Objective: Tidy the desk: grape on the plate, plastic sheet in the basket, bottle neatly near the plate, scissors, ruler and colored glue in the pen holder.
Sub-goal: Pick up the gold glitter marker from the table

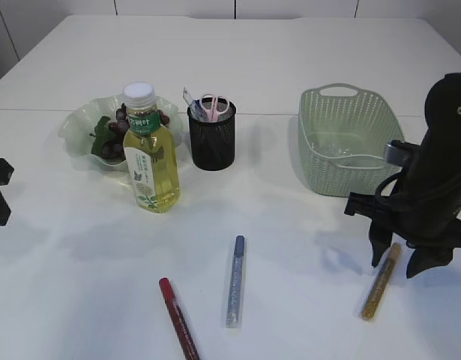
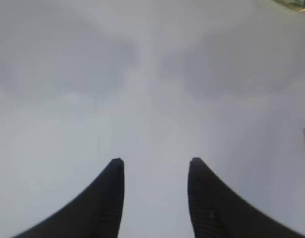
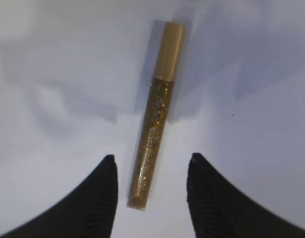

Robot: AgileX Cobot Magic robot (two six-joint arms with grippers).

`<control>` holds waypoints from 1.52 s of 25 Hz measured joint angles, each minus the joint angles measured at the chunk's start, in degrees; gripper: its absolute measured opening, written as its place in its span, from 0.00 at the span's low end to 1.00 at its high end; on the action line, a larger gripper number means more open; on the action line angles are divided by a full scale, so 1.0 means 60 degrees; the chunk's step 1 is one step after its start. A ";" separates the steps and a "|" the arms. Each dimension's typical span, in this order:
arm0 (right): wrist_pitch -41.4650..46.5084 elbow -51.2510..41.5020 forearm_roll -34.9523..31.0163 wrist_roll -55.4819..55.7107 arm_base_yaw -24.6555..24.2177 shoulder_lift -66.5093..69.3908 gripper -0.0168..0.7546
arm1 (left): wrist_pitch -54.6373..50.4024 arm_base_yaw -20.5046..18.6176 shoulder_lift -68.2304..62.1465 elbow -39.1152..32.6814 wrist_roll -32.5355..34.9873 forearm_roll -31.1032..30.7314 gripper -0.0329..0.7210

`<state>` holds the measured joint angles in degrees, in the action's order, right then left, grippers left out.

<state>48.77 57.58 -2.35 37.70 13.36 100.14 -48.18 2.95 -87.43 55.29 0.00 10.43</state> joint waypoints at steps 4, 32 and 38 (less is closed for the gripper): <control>-0.0177 0.0000 0.0023 0.0014 0.0000 0.0356 0.50 | 0.0000 0.0000 0.0000 0.0000 0.0000 -0.0212 0.56; -0.0978 0.0000 0.0256 0.0965 0.0000 0.1191 0.50 | 0.0101 0.0000 0.0000 0.0000 0.0000 -0.0264 0.65; -0.0994 0.0000 0.0250 0.0965 -0.0018 0.1441 0.47 | 0.0123 0.0000 0.0000 0.0000 0.0000 -0.0264 0.65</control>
<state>42.80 57.58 -0.85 43.49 13.25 108.79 -47.45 2.95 -87.43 55.29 0.00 8.85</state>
